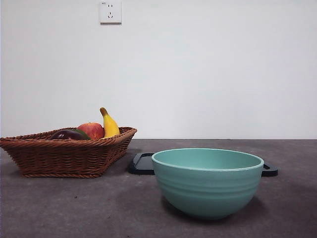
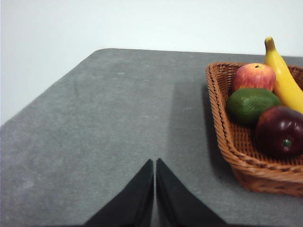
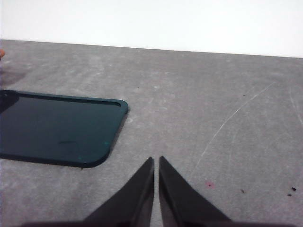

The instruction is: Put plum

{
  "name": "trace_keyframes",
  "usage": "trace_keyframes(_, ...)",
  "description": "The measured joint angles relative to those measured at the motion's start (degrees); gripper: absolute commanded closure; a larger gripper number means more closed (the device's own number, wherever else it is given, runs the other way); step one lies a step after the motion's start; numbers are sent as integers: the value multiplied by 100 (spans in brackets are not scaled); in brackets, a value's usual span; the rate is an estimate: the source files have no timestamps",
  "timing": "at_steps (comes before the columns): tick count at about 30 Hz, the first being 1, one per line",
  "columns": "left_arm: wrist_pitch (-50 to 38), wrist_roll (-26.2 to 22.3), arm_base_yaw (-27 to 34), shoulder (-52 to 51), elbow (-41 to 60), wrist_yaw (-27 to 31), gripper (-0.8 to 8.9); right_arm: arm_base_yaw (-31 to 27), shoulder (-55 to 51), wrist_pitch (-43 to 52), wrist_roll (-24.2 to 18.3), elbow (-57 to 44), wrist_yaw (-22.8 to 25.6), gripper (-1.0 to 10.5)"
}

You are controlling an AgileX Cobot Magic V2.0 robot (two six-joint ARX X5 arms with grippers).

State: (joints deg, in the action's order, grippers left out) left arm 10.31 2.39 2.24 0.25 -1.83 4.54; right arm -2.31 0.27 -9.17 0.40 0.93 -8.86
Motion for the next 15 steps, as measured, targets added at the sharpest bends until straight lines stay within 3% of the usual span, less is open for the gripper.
trace_keyframes(15, 20, 1368, 0, 0, -7, -98, 807, 0, 0, 0, 931, 0, -2, 938)
